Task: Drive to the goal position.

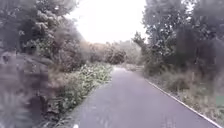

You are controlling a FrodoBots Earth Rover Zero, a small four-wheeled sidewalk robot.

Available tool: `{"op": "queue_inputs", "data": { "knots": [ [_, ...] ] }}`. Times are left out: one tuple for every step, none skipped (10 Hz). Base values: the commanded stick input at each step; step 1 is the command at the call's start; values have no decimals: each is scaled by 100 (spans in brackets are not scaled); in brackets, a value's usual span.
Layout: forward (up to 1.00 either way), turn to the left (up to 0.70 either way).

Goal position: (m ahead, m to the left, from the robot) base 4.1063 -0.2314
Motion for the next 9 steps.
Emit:
{"op": "queue_inputs", "data": {
  "knots": [
    [85, -9],
    [85, -4],
    [85, -2],
    [85, 0],
    [85, 1],
    [85, 1],
    [85, 1],
    [85, 1],
    [85, 1]
  ]
}}
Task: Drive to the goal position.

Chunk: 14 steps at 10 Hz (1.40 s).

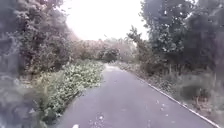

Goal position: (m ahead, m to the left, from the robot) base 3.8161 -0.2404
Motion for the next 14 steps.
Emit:
{"op": "queue_inputs", "data": {
  "knots": [
    [85, 1],
    [85, 1],
    [85, 1],
    [85, 1],
    [85, 1],
    [85, 1],
    [85, 1],
    [85, 1],
    [85, 1],
    [85, 1],
    [85, 1],
    [85, 1],
    [85, 1],
    [85, 1]
  ]
}}
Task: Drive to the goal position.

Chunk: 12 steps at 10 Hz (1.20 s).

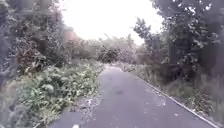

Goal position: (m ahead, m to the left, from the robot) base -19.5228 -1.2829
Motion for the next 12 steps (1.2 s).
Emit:
{"op": "queue_inputs", "data": {
  "knots": [
    [85, 1],
    [85, 1],
    [85, 1],
    [85, 1],
    [85, 1],
    [85, 1],
    [85, 1],
    [85, 1],
    [85, 1],
    [85, -8],
    [85, -19],
    [85, -33]
  ]
}}
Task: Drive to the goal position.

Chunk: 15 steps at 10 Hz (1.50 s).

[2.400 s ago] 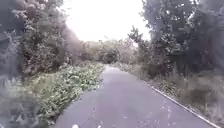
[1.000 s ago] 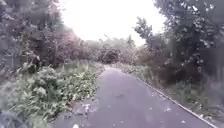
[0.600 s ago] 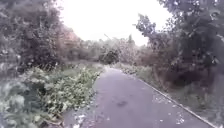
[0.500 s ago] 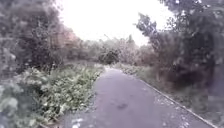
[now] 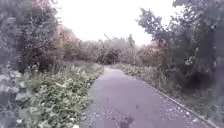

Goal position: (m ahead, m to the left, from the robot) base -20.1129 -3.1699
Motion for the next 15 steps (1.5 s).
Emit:
{"op": "queue_inputs", "data": {
  "knots": [
    [85, -33],
    [85, -33],
    [85, -33],
    [85, -33],
    [85, -31],
    [85, -29],
    [85, -3],
    [85, 0],
    [85, 1],
    [85, 1],
    [85, 1],
    [85, 1],
    [85, 1],
    [85, 1],
    [85, 1]
  ]
}}
